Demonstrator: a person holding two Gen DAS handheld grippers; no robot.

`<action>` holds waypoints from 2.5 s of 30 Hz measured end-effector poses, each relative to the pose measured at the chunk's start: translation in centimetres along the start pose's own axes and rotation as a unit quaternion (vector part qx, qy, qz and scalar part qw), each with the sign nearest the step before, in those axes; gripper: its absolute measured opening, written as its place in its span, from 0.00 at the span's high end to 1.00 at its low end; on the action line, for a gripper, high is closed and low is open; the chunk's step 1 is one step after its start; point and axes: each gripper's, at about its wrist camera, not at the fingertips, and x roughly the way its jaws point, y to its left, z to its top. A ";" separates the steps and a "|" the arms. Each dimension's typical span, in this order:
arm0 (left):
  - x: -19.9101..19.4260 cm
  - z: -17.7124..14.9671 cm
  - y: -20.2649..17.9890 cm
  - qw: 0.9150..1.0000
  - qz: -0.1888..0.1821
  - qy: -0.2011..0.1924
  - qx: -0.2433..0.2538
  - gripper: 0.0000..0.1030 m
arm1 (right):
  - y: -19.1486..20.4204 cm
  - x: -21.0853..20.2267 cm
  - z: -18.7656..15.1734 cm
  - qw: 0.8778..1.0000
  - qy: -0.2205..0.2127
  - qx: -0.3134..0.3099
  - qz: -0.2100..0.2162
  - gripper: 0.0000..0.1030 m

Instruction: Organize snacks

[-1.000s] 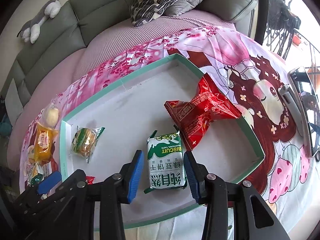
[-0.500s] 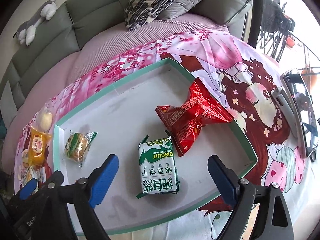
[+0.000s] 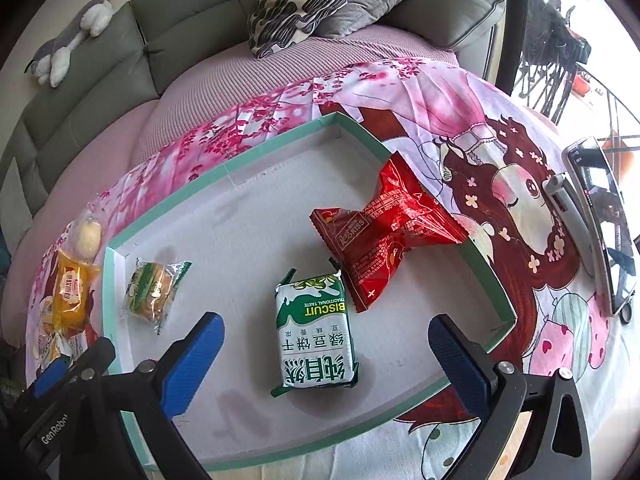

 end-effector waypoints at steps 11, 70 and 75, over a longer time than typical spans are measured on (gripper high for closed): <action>-1.3 0.7 2.8 0.999 0.000 -0.031 -0.029 0.01 | 1.4 -1.1 0.2 0.999 -0.027 -0.006 0.019 0.00; 1.9 -1.0 25.8 0.961 0.044 0.063 -0.265 0.01 | 28.7 0.7 -7.8 0.927 -0.009 -0.310 0.210 0.00; 2.4 -1.2 25.9 0.956 0.039 0.069 -0.282 0.01 | 29.4 1.5 -7.9 0.925 0.001 -0.317 0.210 0.00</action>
